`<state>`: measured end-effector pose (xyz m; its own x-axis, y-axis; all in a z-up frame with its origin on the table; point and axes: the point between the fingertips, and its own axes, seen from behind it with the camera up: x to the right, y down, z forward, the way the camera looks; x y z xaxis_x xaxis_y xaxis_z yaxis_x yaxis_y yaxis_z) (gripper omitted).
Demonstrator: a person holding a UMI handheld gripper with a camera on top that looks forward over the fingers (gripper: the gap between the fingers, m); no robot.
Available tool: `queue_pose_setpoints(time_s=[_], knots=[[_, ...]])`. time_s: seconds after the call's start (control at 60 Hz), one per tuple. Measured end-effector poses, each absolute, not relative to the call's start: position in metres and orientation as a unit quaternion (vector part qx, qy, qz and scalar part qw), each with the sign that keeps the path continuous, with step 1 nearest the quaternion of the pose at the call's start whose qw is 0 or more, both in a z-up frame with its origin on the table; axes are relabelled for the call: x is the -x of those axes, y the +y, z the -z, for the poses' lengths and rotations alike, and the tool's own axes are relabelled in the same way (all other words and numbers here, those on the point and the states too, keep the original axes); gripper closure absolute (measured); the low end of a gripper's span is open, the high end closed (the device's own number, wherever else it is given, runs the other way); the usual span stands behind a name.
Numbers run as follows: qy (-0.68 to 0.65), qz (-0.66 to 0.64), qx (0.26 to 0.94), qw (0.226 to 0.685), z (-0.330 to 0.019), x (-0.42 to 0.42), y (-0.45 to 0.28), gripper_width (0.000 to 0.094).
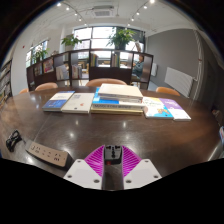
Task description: Unplug charger
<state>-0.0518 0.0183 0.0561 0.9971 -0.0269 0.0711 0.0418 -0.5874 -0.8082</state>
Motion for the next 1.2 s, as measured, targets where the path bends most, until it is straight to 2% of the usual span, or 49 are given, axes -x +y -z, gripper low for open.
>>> queue_pose_setpoints(time_s=[0.15,0.283,0.35,0.417,0.567,0.7,0.8,0.933,1.2], knots=[[0.0,0.008,0.906,0.422,-0.008,0.054,0.01,0.0706],[0.005,0.002,0.906,0.424,-0.004,0.05,0.006,0.0664],[0.0,0.005,0.906,0.423,-0.008,0.048,0.002,0.0509],[0.004,-0.002,0.902,0.432,-0.023,0.05,-0.001,0.0386],[0.01,0.009,0.879,0.476,-0.098,0.05,-0.015,0.023],[0.0,0.02,0.858,0.514,-0.171,0.059,-0.049,0.0213],[0.0,0.015,0.844,0.536,-0.21,0.072,-0.082,0.02],[0.009,0.02,0.842,0.538,-0.233,0.077,-0.136,0.0203],[0.006,0.035,0.848,0.528,-0.235,0.095,-0.233,0.02]])
